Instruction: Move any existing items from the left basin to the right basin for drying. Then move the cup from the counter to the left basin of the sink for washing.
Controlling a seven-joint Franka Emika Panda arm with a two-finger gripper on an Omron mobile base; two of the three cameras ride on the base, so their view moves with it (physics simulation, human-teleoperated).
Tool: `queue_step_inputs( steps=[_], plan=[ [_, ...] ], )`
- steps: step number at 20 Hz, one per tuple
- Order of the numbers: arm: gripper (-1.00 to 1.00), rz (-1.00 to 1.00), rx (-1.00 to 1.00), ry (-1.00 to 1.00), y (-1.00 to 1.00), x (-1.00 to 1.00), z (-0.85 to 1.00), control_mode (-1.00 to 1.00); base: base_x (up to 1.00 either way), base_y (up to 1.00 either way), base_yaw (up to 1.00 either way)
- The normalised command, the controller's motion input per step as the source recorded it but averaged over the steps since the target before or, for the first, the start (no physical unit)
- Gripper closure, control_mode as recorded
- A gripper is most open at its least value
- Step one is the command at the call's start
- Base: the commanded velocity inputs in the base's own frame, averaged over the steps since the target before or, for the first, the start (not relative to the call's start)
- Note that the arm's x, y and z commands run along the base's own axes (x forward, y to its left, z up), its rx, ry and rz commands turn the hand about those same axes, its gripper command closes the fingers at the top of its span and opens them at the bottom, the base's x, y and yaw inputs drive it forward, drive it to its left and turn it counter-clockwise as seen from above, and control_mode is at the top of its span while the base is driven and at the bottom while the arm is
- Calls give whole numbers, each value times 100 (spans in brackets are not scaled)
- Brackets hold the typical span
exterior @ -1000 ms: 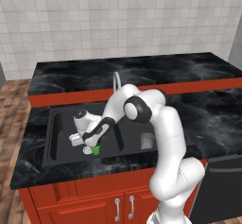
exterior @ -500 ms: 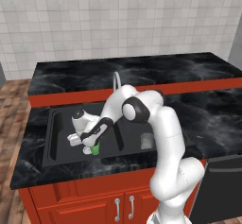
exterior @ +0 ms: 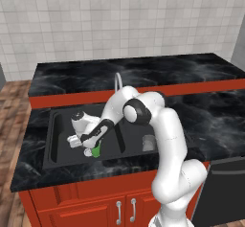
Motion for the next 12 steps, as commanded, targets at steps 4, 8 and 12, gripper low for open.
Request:
queue_step_inputs(
  steps=[4, 8, 12],
  plan=[
    [-100, 0, 0, -1, 0, -17, 18, -100, 0, 0, 0],
    [-100, 0, 0, 0, 0, -5, 29, -100, 0, 0, 0],
    [-100, 0, 0, -1, 2, -3, 41, -100, 0, 0, 0]
  ],
)
